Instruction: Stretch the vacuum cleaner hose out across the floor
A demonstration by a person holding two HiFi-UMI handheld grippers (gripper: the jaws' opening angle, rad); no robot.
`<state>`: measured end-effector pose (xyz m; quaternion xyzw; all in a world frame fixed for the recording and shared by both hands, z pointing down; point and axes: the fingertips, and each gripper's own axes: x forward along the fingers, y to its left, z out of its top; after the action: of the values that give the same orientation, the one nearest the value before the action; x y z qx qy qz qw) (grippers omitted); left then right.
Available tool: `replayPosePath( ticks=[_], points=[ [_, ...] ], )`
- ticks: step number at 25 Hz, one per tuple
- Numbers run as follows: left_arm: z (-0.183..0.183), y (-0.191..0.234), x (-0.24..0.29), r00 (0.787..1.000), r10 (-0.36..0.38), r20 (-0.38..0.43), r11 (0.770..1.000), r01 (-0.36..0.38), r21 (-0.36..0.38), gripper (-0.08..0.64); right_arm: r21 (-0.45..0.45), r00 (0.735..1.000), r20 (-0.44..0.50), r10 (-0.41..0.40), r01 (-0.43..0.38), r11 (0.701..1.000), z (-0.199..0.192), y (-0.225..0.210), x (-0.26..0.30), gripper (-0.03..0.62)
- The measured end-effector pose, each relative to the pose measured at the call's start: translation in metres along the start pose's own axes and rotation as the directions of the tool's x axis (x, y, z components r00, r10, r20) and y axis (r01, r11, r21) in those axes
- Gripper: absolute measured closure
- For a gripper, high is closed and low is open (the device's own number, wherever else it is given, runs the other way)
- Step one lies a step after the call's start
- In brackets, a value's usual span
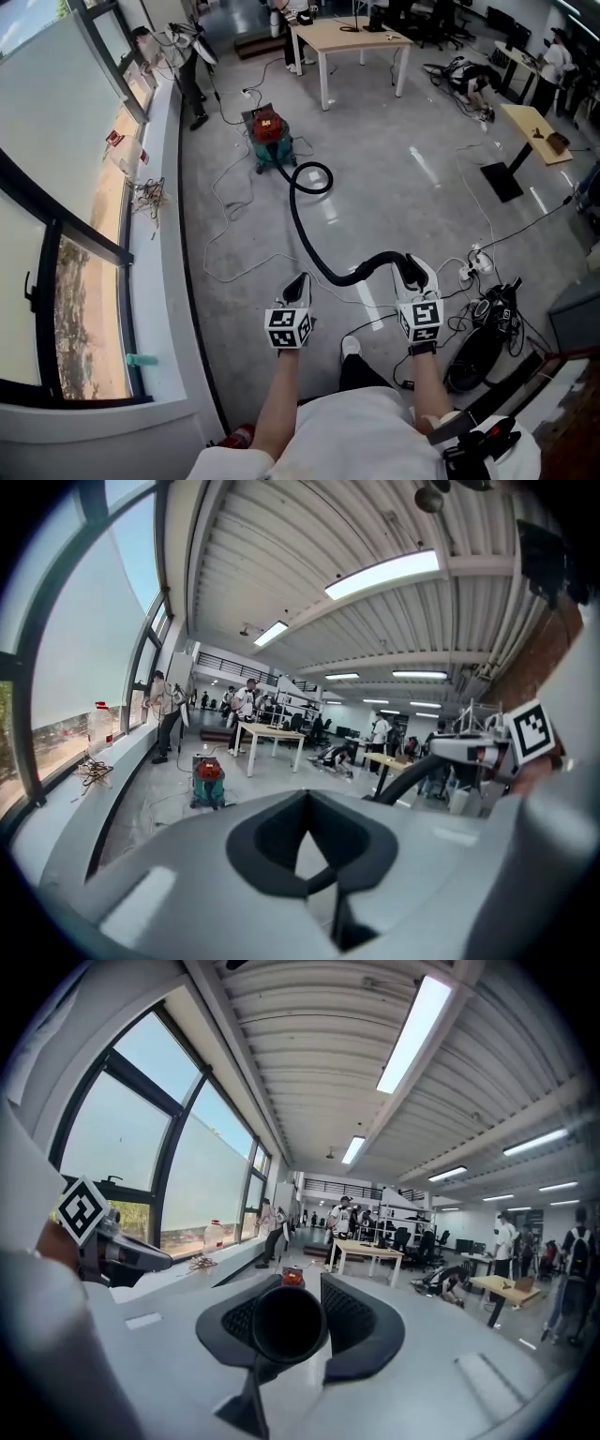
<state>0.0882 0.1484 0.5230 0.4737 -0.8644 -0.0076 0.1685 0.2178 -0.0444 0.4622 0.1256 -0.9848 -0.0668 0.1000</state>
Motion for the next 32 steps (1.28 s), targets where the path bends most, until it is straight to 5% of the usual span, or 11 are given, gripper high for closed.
replayPosePath(
  ticks=[4,10,21,27,32],
  points=[
    [-0.051,-0.029,-0.088,0.999,-0.039,0.007,0.998,0.040,-0.057,0.558,0.137,0.998,-0.011,-0.065,0.066,0.988,-0.029,0.030,-0.100,0.463],
    [-0.119,-0.057,-0.206,0.992,-0.090,-0.085,0.993,0.083,-0.081,0.558,0.158,0.987,-0.070,-0.142,0.152,0.976,-0.042,0.075,-0.233,0.462],
    [-0.112,-0.174,-0.266,0.984,-0.176,-0.034,0.984,0.176,0.010,0.558,0.163,0.962,-0.037,-0.270,0.273,0.948,-0.049,0.030,-0.423,0.463],
    [-0.151,-0.315,-0.290,0.963,-0.261,-0.061,0.963,0.264,0.045,0.558,0.303,0.927,-0.036,-0.373,0.365,0.880,-0.093,-0.037,-0.575,0.463],
    [-0.182,-0.428,-0.323,0.927,-0.366,-0.082,0.921,0.373,0.109,0.558,0.430,0.873,-0.102,-0.477,0.471,0.770,-0.157,-0.071,-0.691,0.465]
  ],
)
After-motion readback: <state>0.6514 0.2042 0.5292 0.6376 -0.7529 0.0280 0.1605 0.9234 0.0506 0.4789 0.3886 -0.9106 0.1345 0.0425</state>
